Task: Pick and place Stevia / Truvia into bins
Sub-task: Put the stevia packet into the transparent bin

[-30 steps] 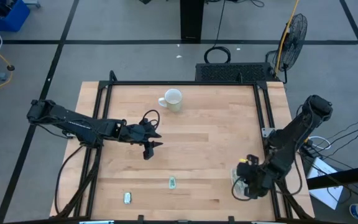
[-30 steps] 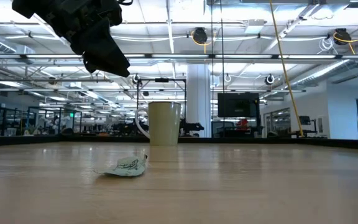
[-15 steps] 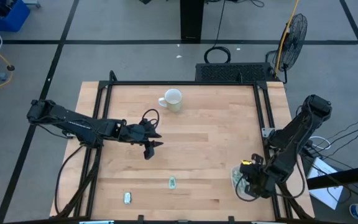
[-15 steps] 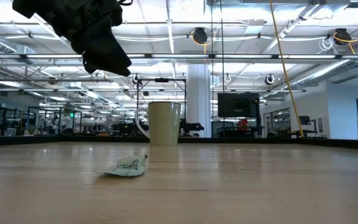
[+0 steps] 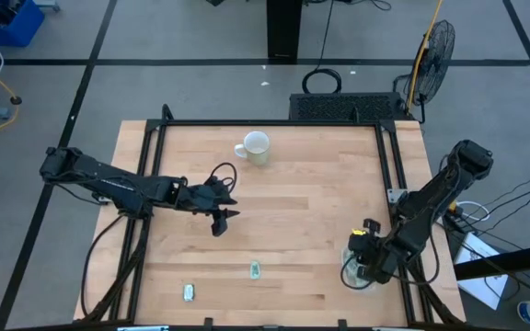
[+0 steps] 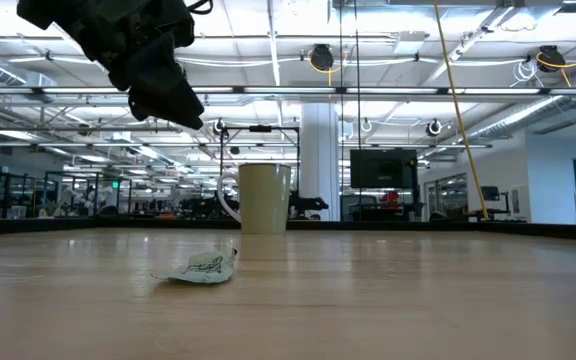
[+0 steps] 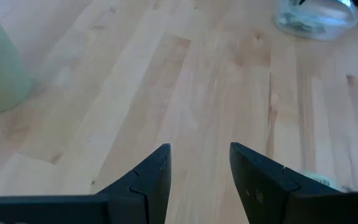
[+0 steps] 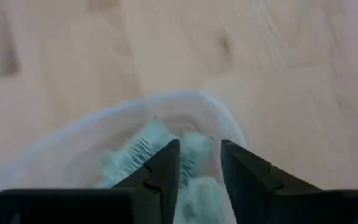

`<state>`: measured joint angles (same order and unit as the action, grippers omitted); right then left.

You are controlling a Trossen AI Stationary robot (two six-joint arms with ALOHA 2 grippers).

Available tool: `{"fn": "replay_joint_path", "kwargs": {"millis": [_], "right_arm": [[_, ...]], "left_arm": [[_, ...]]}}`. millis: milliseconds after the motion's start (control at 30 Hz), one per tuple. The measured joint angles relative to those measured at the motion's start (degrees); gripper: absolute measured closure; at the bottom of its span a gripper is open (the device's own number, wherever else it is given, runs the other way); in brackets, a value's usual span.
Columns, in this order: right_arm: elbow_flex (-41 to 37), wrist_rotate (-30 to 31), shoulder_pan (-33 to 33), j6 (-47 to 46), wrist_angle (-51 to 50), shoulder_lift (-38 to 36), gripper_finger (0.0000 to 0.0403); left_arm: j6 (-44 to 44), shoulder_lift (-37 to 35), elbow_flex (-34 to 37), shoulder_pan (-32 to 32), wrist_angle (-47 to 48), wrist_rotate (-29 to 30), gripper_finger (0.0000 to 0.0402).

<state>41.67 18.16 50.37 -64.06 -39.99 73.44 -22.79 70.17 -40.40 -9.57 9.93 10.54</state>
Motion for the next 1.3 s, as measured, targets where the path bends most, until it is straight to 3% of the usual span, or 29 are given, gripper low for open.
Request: {"fn": "replay_joint_path", "kwargs": {"millis": [133,367,600,933,1067,1300], "right_arm": [[0.00,0.67,-2.14,4.61,6.92,-1.46,0.0289],[0.02,8.78,-6.76,19.39,21.39,-3.04,0.0292],[0.00,10.12,-14.50,36.35,36.87,2.77,0.0292],[1.51,-11.05,-25.15,60.96,77.36,23.49,0.0291],[8.49,-16.48,-27.79,67.23,74.94,30.86,0.0272],[21.43,-16.94,-29.66,74.28,68.39,41.41,0.0231]], "left_arm": [[1.09,0.00,0.00,-1.56,0.77,-1.65,0.0231],[3.90,0.38,0.00,-6.06,0.25,-4.11,0.0231],[3.58,5.20,0.17,-11.12,0.70,-4.11,0.0231],[-7.73,6.23,0.17,-19.15,11.11,-12.65,0.0231],[-16.02,6.31,0.17,-23.89,12.02,-15.25,0.0231],[-21.73,6.34,0.17,-31.33,12.52,-6.94,0.0231]]}}
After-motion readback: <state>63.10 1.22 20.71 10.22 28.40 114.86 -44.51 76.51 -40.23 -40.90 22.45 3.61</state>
